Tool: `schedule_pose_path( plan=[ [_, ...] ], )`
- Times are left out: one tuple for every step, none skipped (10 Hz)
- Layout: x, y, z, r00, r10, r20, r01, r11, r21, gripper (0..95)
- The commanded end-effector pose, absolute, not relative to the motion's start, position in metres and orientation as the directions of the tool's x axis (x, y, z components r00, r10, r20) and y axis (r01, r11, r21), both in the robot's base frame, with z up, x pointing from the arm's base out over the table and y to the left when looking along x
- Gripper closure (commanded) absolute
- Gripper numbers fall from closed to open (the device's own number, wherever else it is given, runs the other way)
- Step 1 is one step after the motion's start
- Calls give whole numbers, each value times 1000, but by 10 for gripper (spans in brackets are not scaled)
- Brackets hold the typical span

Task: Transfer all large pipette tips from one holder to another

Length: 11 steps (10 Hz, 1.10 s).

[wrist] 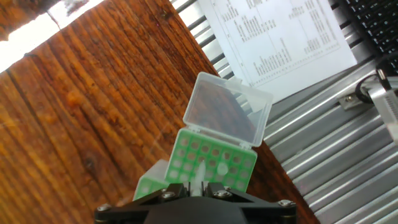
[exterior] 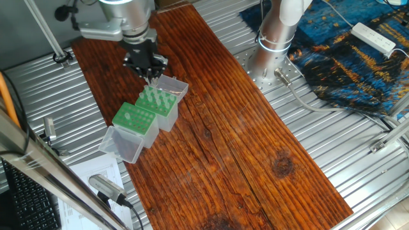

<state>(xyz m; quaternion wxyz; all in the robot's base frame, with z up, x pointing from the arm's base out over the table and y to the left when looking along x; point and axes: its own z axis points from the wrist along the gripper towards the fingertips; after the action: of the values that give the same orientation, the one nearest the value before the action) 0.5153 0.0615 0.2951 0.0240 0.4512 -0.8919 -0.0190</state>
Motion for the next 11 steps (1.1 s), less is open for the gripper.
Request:
schedule_pose_path(
  plan=[
    [514,63,291,-589,-808,21,-806,589,60,950],
    [512,64,287,-590,-807,15,-805,590,64,950],
    [510,66,284,-591,-807,15,-805,591,62,950],
    [509,66,282,-594,-805,13,-803,593,61,950],
    [508,67,282,-593,-805,14,-804,592,59,950],
    [508,67,282,-592,-806,15,-804,592,58,950],
    [508,67,282,-590,-807,19,-805,591,56,950],
    [509,67,282,-587,-809,20,-808,587,55,950],
    [510,68,281,-583,-812,22,-811,583,55,760],
    [510,68,281,-582,-813,23,-811,582,55,760],
    [510,68,280,-577,-816,25,-815,577,55,760]
  ],
)
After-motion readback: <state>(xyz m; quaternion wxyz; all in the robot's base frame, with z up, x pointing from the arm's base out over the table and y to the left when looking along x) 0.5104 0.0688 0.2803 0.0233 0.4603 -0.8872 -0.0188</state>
